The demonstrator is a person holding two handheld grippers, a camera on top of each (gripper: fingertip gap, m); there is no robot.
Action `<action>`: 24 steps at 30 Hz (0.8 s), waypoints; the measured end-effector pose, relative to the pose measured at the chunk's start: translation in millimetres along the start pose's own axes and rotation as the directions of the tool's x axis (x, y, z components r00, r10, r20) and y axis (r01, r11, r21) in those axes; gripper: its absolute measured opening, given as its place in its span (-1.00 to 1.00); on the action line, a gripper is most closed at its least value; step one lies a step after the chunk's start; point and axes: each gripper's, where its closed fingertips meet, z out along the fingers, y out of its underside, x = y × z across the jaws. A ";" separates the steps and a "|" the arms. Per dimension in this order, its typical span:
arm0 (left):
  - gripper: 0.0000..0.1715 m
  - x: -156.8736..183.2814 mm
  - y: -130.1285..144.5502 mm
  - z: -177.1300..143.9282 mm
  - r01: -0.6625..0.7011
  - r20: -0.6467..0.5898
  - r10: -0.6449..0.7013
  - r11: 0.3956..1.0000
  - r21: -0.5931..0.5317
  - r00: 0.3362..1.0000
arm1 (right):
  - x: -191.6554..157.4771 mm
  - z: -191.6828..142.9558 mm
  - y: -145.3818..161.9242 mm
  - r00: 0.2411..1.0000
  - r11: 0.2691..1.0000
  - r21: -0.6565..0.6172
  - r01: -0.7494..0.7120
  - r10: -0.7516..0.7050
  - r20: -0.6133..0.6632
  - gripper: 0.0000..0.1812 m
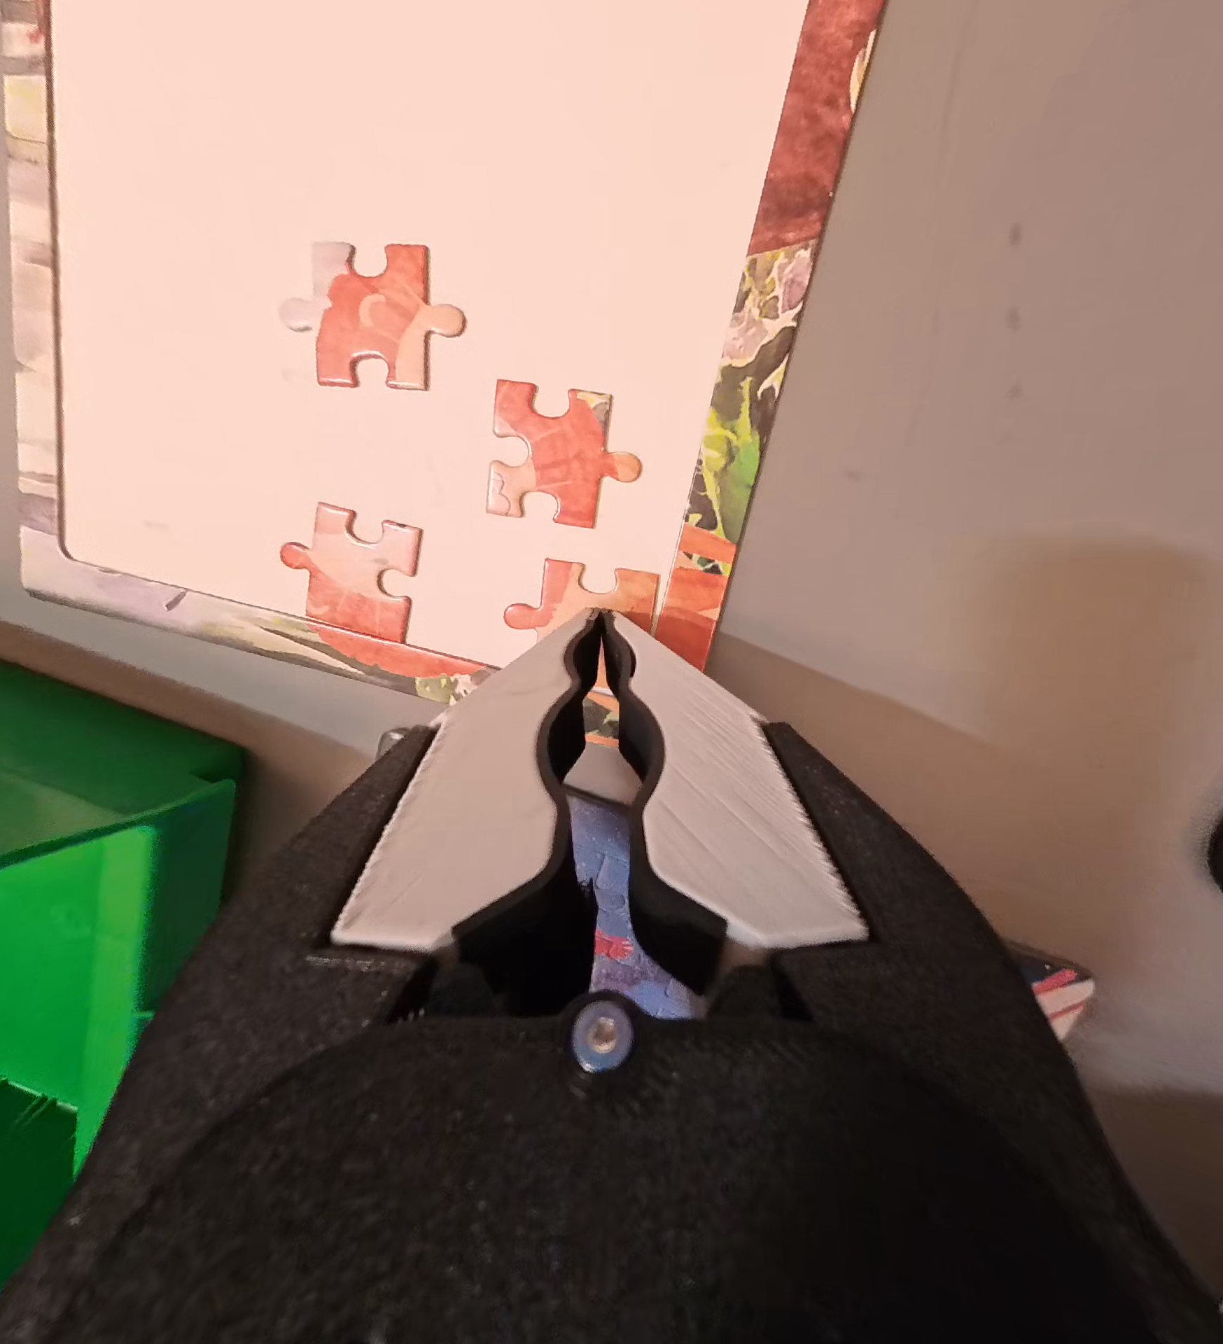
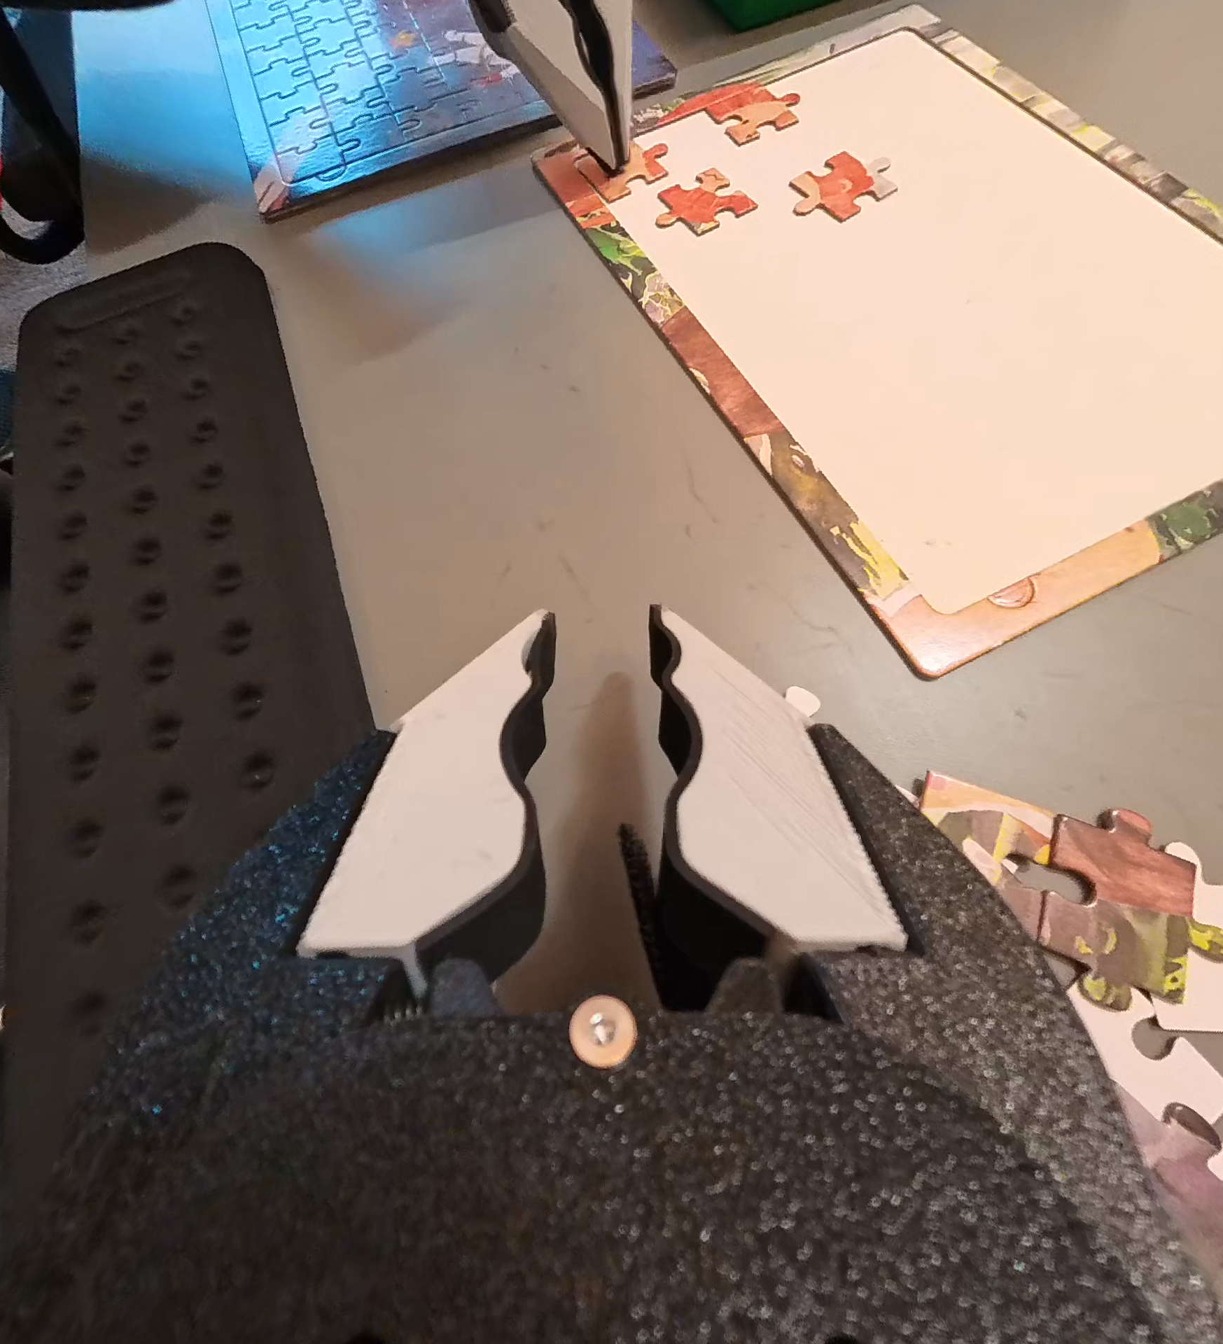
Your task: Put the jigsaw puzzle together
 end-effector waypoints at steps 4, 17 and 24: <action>-1.00 -0.9 5.3 -3.3 -0.010 0.015 0.010 1.000 -0.021 1.000 | -0.2 0.2 0.4 1.000 1.000 -0.003 0.005 -0.005 -0.002 -0.71; -1.00 10.2 -3.1 -0.1 -0.029 -0.044 0.028 0.999 -0.020 0.999 | 0.5 0.2 0.9 1.000 1.000 -0.004 0.000 0.000 -0.002 -0.71; -0.90 6.1 7.7 -18.5 0.057 0.008 -0.057 0.998 -0.015 0.998 | 5.6 2.4 -5.9 0.999 0.999 0.011 -0.040 0.040 0.015 -0.67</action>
